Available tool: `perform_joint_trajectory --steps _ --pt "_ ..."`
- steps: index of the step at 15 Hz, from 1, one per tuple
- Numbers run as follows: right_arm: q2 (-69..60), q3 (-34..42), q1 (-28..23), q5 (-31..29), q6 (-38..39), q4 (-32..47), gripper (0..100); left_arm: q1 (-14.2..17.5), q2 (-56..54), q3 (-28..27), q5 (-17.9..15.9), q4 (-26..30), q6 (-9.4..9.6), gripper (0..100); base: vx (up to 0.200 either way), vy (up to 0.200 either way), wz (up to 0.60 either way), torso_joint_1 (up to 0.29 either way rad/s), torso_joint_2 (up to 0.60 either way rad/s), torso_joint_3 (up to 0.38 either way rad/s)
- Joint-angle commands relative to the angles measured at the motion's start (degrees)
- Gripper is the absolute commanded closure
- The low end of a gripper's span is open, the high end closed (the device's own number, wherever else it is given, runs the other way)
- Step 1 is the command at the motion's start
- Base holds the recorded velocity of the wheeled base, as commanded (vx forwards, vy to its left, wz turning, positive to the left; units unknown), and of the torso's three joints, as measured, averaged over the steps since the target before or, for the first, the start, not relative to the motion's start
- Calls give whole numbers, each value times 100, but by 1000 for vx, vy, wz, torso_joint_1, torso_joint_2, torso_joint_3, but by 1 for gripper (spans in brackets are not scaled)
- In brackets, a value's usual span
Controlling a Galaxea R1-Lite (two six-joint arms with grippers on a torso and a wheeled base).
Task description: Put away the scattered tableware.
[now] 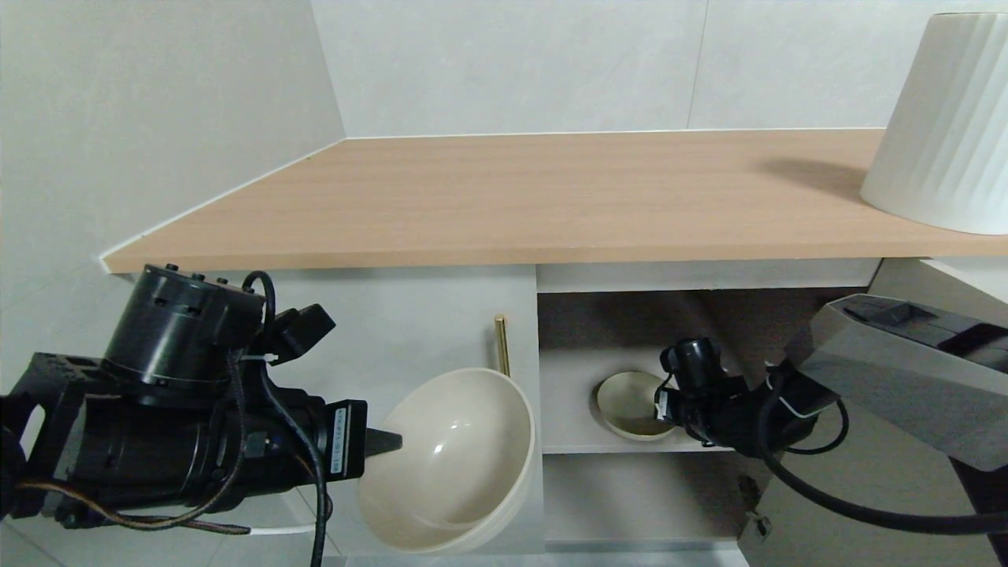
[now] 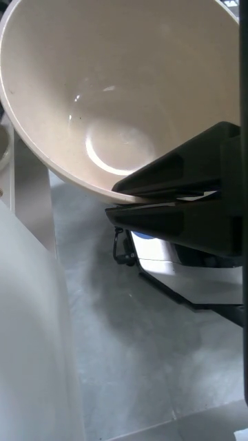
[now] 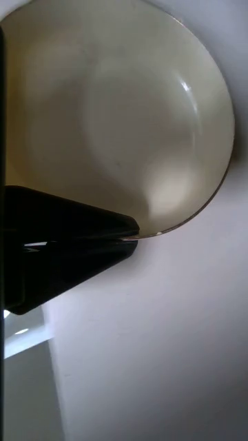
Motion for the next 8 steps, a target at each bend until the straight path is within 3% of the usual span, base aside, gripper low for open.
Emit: perform_joint_trajectory --steps 1,8 --pt "79 -8 -26 -74 -18 -320 100 2 8 0 -6 -1 0 100 0 0 0 0 0 0" --pt "61 -17 -43 -91 -18 -355 100 2 96 0 29 -1 -9 100 0 0 0 0 0 0"
